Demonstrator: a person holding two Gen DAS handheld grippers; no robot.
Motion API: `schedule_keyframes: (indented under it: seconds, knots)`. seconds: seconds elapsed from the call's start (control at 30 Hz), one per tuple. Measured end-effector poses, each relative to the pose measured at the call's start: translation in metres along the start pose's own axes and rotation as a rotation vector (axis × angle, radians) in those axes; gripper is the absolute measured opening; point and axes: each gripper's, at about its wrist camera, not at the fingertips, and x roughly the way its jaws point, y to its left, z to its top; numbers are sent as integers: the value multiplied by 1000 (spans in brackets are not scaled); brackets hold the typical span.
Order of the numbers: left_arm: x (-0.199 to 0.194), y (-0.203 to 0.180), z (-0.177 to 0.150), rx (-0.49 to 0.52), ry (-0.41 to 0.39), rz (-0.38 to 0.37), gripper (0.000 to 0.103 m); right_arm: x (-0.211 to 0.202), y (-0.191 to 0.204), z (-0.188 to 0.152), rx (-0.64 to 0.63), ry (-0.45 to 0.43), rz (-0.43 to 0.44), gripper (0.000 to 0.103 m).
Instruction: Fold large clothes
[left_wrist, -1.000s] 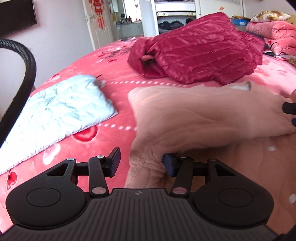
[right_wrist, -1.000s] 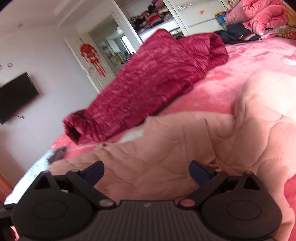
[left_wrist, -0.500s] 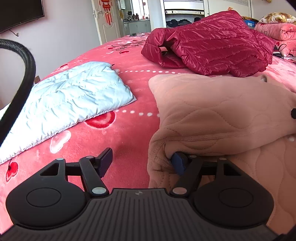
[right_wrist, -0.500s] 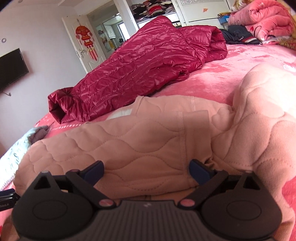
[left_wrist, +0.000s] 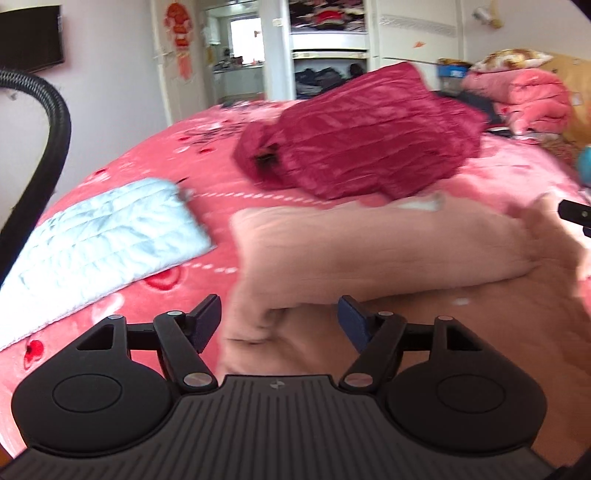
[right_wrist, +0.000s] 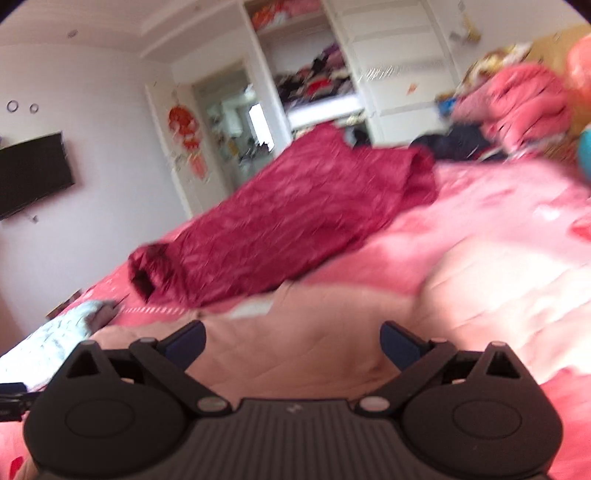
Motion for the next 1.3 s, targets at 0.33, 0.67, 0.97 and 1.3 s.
schedule_keyframes:
  seconds: [0.33, 0.67, 0.97, 1.3]
  knots:
    - [-56, -89, 0, 59, -13, -202, 99, -75, -146, 3, 426, -119, -418, 100]
    - [-64, -159, -1, 134, 29, -307, 103, -64, -242, -32, 803, -96, -323, 97]
    - [-33, -156, 2, 155, 83, -300, 103, -41, -247, -30, 816, -191, -254, 94]
    - [-9, -123, 6, 69, 99, -246, 103, -30, -280, -46, 992, -249, -247, 19]
